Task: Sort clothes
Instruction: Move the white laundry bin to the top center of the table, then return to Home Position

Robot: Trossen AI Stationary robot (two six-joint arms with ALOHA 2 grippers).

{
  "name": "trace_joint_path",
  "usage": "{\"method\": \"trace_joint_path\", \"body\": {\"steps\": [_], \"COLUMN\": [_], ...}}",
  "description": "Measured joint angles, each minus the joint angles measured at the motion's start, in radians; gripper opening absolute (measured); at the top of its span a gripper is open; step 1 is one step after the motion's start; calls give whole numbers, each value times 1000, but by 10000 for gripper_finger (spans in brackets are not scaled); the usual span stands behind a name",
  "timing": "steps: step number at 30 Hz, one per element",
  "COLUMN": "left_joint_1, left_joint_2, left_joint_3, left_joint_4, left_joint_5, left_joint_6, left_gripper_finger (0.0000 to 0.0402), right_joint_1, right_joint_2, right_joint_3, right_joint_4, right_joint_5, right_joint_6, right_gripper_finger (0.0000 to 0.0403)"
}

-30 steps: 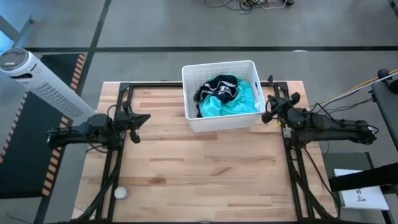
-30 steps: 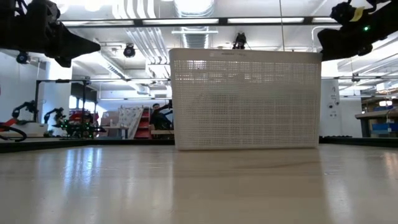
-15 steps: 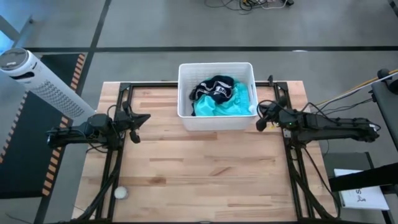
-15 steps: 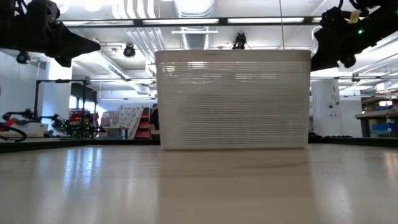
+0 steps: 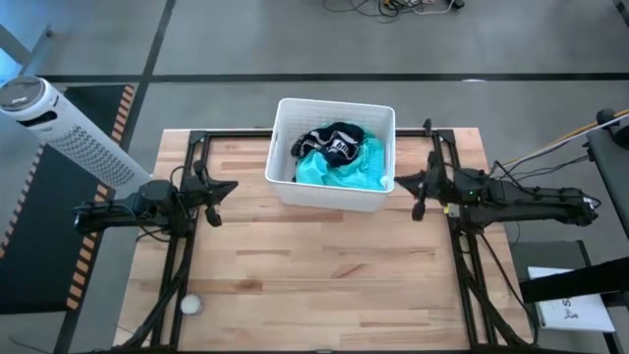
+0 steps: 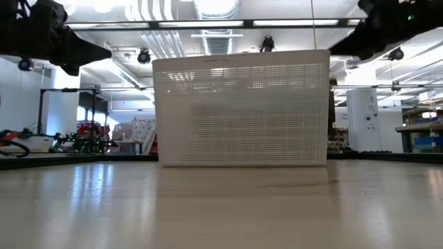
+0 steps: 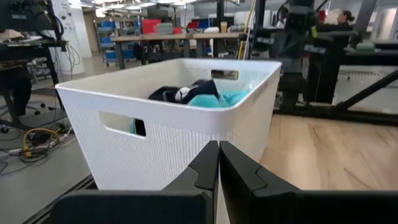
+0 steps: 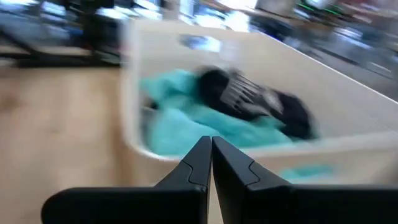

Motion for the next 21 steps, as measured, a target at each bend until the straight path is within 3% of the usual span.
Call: {"method": "trace_joint_path", "body": {"steps": [10,21], "left_joint_1": [0,0], "left_joint_2": [0,0], "left_joint_3": [-65,-93], "left_joint_4": [-18,-18], "left_joint_5": [0,0], "left_joint_6": [-17,-50], "left_gripper_finger": [0,0], "right_joint_1": [0,0], "right_joint_2": [-47,-316], "right_joint_3": [-109,-280], "right_joint_4": [56,66], "right_joint_5": [-143,-168], "right_joint_6": [-22,67], "right_gripper_finger": [0,0]}}
